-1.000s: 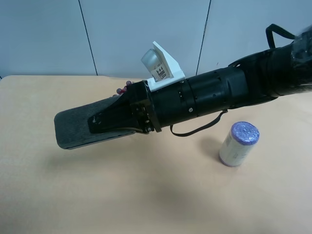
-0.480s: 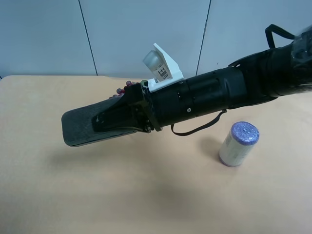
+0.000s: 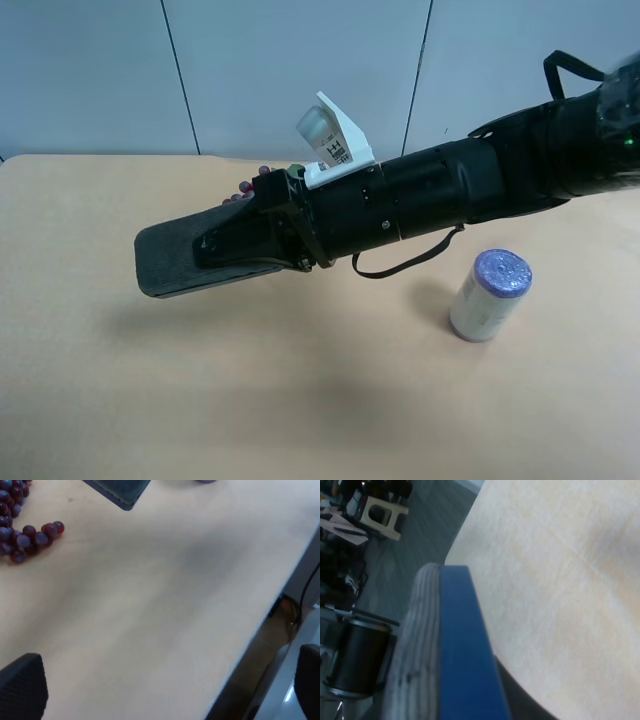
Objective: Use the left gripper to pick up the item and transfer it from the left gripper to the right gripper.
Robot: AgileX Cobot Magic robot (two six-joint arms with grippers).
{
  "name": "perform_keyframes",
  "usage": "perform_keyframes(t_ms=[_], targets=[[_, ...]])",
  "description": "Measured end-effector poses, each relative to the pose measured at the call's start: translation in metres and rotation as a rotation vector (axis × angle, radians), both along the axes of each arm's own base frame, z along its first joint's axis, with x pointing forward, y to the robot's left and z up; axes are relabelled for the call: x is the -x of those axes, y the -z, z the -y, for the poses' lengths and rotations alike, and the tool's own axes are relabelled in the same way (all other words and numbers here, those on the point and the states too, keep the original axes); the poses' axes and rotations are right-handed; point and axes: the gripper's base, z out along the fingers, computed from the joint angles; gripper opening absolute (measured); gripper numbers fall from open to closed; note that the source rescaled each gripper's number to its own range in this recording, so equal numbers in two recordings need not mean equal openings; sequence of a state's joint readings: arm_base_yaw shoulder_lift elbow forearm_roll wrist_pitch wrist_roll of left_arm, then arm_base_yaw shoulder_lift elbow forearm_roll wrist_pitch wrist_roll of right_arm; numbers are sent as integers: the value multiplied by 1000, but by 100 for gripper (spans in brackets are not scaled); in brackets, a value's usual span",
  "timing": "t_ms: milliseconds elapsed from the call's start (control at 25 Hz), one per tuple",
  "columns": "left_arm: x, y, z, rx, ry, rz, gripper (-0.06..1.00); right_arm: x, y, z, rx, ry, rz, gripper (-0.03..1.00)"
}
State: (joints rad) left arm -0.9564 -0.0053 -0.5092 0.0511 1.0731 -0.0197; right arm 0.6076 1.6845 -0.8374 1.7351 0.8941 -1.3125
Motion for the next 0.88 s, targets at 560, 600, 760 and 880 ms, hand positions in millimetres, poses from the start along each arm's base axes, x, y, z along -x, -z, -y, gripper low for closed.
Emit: perform_keyframes(t_ms=[560, 600, 760, 880], targets=[[1, -1, 1, 11, -139, 11, 100, 0, 0, 0, 1, 1, -1, 0], [1, -1, 1, 10, -189, 11, 100, 0, 0, 0, 2, 2, 0, 0], [2, -1, 1, 9, -399, 12, 100, -3, -1, 0, 11, 17, 12, 0], [4, -1, 2, 8, -562, 13, 100, -8, -8, -4, -5, 26, 21, 0]])
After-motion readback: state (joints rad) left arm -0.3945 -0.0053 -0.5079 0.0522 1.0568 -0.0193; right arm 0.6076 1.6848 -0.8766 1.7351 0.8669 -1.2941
